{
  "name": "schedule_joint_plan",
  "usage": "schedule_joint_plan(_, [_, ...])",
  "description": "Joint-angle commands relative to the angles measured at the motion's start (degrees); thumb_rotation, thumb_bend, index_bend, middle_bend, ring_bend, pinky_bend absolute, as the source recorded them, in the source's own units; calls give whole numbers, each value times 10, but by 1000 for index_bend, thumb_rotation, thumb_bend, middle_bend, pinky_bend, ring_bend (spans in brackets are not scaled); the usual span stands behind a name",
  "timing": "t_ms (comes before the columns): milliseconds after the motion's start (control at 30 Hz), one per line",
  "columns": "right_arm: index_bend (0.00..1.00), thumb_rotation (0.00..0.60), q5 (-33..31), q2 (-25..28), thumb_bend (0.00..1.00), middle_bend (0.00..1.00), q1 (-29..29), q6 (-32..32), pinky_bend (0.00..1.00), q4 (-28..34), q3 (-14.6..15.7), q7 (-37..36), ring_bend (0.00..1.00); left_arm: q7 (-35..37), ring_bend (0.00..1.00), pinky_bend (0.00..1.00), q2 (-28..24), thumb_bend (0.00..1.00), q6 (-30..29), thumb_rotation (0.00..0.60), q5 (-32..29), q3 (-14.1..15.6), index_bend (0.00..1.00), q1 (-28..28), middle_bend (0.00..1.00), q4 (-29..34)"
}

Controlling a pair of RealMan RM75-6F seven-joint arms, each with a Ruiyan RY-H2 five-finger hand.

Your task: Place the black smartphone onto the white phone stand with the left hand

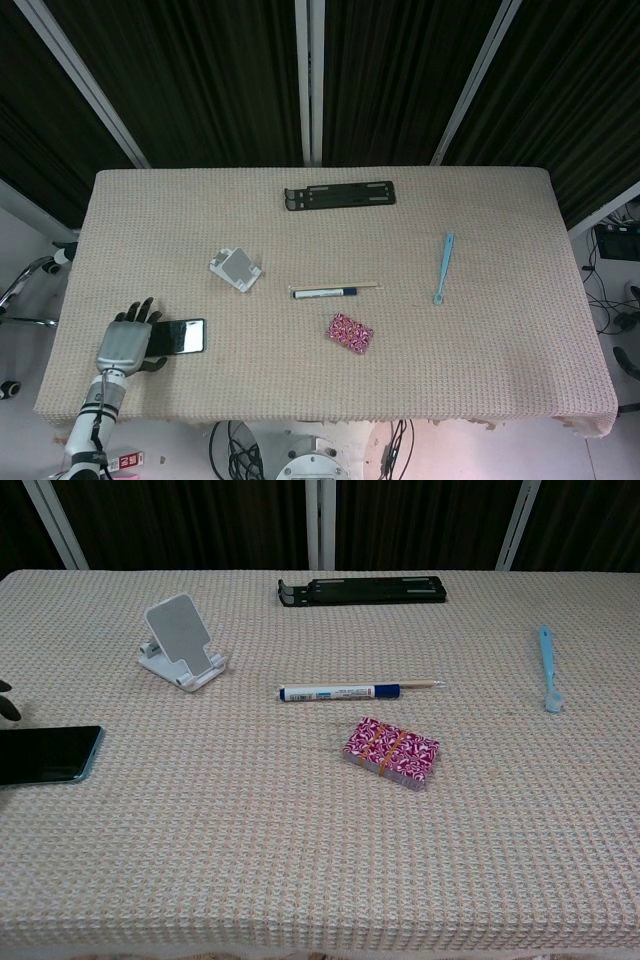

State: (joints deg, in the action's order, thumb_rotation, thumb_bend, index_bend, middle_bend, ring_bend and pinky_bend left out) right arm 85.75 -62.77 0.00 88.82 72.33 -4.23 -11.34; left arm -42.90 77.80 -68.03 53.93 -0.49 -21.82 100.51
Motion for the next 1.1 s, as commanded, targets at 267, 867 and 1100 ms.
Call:
schedule_joint_plan(267, [0,600,-1,1,179,0,1,-6,0,0,2,-1,0,15,28,207,6,193,2,435,4,7,253,-3,0,-16])
schedule_joint_plan(867, [0,600,-4,2,180,0,1,-13,0,2,3,2,0,76,29,209,1,292,8,600,43,9,534,-3,252,-33])
schedule_joint_plan(1100, [0,600,-5,3,180,0,1,-13,0,2,2,2,0,93,48,209,-9,352,19,600,53,10,545,-7,363,-31])
